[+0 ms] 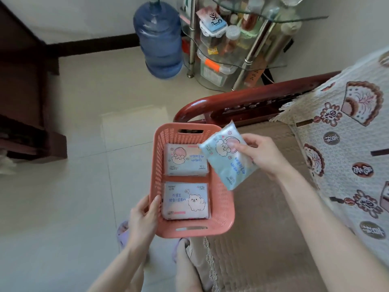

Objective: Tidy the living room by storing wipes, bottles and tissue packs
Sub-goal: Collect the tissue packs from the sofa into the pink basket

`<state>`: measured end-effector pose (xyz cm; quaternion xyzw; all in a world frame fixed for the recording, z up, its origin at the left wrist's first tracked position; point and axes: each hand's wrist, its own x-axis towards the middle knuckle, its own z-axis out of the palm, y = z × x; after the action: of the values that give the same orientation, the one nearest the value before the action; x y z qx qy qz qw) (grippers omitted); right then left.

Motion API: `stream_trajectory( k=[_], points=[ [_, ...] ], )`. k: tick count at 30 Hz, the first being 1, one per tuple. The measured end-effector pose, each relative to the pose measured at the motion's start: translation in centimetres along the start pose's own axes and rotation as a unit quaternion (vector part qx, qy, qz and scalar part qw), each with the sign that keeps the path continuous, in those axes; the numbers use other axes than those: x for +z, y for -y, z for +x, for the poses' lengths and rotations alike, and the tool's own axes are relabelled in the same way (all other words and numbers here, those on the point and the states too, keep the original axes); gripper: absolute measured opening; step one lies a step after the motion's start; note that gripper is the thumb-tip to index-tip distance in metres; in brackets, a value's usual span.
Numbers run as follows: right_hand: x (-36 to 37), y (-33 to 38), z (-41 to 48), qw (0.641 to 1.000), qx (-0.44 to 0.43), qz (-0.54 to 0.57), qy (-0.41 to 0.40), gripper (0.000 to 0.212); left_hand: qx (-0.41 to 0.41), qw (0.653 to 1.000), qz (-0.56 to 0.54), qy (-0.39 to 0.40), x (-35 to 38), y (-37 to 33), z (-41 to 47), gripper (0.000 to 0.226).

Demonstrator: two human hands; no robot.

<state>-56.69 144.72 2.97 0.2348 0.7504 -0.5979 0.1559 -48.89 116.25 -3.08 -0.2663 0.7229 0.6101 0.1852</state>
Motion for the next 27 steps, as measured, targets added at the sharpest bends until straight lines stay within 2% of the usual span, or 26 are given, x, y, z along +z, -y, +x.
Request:
stream_trajectory(
  k=[3,10,14,18,21,24,27],
  points=[
    [6.1,2.2,-0.2,0.996,-0.001,-0.059,0.071,0.013,-0.001,1.0,-0.026,-0.012,-3.1,-0.3,0.0,0.021],
    [18.8,5.2,-0.5,0.966,-0.011,-0.186,0.178,0.014,0.012,0.998,-0.051,-0.034,-11.2,-1.9,0.5,0.024],
    [26.0,6.3,0.3,0.933,-0.015,-0.29,0.213,0.024,0.002,0.996,-0.083,-0.044,-16.8,-2.8,0.9,0.022],
    [32.6,7.1,1.1,0.895,0.001,-0.357,0.266,0.05,-0.002,0.994,-0.096,-0.055,-21.6,-3.8,1.7,0.025],
    [38.1,8.1,1.3,0.871,0.003,-0.387,0.301,0.042,0.004,0.992,-0.102,-0.079,-26.0,-4.2,2.7,0.027],
    [42.4,8.9,1.4,0.859,-0.037,-0.415,0.298,0.033,0.002,0.988,-0.116,-0.098,-29.5,-4.5,3.4,0.025],
    [46.9,10.3,1.5,0.842,-0.073,-0.444,0.298,0.039,-0.008,0.984,-0.134,-0.117,-33.1,-4.8,4.6,0.026]
  ],
)
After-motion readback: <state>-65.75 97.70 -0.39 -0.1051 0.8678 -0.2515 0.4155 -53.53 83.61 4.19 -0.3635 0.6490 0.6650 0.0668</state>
